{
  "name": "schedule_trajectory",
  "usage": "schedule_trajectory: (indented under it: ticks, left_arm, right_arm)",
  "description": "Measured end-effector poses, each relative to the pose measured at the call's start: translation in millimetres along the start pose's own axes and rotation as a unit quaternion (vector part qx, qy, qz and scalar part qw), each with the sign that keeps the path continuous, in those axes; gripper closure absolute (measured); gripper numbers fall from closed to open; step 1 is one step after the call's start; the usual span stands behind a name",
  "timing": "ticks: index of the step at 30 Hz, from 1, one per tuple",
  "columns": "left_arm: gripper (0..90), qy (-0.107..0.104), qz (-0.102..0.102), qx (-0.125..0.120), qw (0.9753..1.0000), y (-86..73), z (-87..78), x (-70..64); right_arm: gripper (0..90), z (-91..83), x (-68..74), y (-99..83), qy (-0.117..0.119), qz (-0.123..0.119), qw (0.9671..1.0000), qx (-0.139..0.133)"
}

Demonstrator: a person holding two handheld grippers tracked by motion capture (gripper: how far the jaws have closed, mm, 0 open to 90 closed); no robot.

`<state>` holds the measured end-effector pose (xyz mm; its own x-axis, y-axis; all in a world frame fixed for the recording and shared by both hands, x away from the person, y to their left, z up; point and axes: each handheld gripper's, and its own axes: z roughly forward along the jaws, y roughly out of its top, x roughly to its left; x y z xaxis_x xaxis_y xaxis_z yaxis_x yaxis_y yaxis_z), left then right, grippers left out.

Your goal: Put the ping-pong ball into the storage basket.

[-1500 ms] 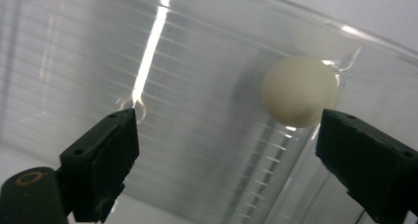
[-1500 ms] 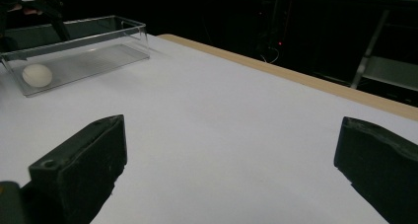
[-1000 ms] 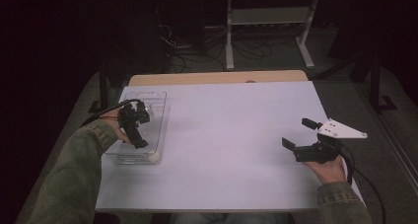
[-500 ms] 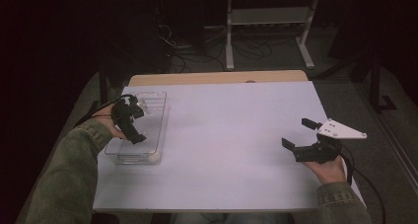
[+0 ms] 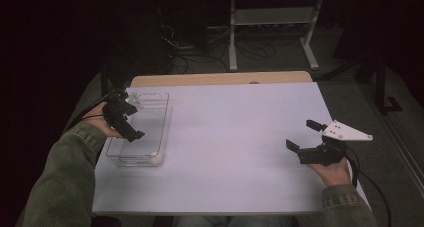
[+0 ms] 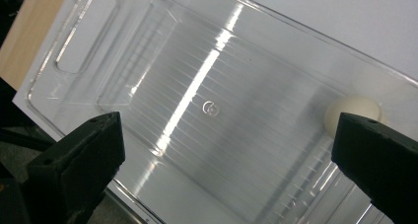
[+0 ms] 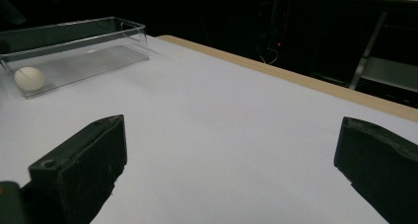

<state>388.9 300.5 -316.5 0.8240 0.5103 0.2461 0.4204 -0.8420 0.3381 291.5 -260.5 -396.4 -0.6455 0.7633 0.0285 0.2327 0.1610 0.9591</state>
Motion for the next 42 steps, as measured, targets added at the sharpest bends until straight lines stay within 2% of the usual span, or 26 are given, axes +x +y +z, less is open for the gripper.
schedule_trajectory:
  ticks: [7,10,22,27,37,42]
  left_arm:
    - [0.0,0.005,-0.009,-0.028,0.9995,-6.0,-7.6,-1.0]
    - [0.0,0.009,-0.013,-0.032,0.9994,-8.8,-9.8,-1.3]
    - [0.0,0.021,-0.037,-0.076,0.9962,-22.9,-18.9,-2.5]
    - [0.0,0.028,-0.049,-0.094,0.9940,-27.5,-22.0,-3.5]
    - [0.0,0.024,-0.060,-0.121,0.9905,-35.6,-20.9,-8.2]
    - [0.0,0.030,-0.081,-0.148,0.9851,-45.6,-20.9,-7.1]
  right_arm:
    - [0.0,0.1,0.0,0.0,0.000,0.000,1.0000,0.000]
    - [0.0,0.2,0.4,0.0,0.000,0.000,1.0000,0.001]
    - [0.0,0.6,0.4,0.0,0.000,-0.001,1.0000,0.001]
    - [0.0,0.4,0.4,-0.1,-0.001,0.000,1.0000,0.001]
    - [0.0,-0.2,0.3,0.0,0.000,0.001,1.0000,-0.001]
    - [0.0,-0.6,-0.1,0.0,-0.001,0.001,1.0000,-0.002]
